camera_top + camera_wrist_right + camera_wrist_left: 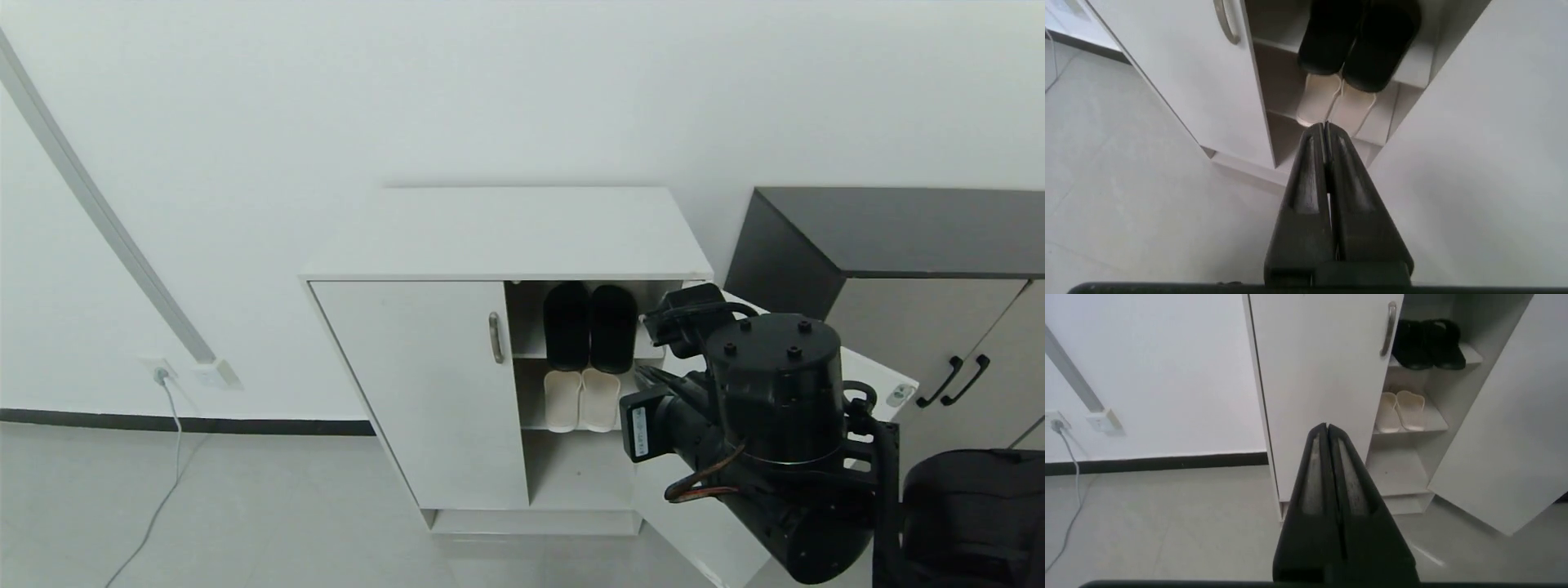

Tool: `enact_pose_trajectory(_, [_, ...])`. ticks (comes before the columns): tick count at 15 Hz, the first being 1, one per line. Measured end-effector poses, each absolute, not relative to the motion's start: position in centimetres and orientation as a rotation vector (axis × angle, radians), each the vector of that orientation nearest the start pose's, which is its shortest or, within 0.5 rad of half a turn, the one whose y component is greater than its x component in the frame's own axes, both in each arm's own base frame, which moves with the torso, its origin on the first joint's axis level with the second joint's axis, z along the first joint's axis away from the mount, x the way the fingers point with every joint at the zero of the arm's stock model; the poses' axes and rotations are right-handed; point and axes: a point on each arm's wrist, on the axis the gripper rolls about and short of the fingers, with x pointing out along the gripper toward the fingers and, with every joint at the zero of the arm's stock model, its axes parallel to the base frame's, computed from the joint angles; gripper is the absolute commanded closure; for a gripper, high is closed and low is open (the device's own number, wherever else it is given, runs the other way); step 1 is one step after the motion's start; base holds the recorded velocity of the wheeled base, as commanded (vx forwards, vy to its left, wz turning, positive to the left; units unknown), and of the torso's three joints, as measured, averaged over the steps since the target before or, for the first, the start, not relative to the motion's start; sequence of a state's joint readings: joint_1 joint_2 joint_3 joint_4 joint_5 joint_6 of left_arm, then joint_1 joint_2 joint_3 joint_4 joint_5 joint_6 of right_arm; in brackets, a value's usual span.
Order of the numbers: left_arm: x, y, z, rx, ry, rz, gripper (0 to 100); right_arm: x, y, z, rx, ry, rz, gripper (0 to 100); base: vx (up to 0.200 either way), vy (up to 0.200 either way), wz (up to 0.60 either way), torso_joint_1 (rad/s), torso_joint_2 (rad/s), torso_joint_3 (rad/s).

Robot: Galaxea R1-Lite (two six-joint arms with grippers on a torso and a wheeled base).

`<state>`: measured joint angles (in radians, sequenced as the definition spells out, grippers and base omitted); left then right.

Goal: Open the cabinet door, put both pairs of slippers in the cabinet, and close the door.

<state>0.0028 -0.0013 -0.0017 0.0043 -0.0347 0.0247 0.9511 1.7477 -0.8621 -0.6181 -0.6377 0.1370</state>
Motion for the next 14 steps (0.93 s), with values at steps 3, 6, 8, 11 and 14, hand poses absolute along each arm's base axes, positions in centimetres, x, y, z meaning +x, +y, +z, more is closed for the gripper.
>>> enact_pose_trajectory(3, [-2.30, -0.08, 7.55, 0.025, 0.001, -0.033, 100, 19.57, 24.90, 18.04, -0.058, 0.211, 0.293, 100, 0.000, 0.000, 0.00, 0.260, -0.59, -0.325])
enact_pose_trajectory(6, [-2.30, -0.08, 7.55, 0.025, 0.000, -0.032, 100, 19.82, 24.91, 17.78, -0.063, 0.216, 0.288, 100, 0.000, 0.000, 0.00, 0.255, -0.56, -0.305])
enact_pose_trajectory(8, [-2.30, -0.08, 7.55, 0.025, 0.001, -0.032, 100, 19.93, 24.89, 17.68, -0.064, 0.219, 0.285, 100, 0.000, 0.000, 0.00, 0.188, -0.41, -0.234])
enact_pose_trajectory(11, [-2.30, -0.08, 7.55, 0.025, 0.001, -0.032, 100, 20.07, 24.83, 17.64, -0.063, 0.220, 0.282, 100, 0.000, 0.000, 0.00, 0.181, -0.38, -0.211])
enact_pose_trajectory(14, [-2.30, -0.09, 7.55, 0.025, 0.001, -0.032, 100, 20.33, 24.70, 17.66, -0.058, 0.216, 0.276, 100, 0.000, 0.000, 0.00, 0.170, -0.36, -0.186])
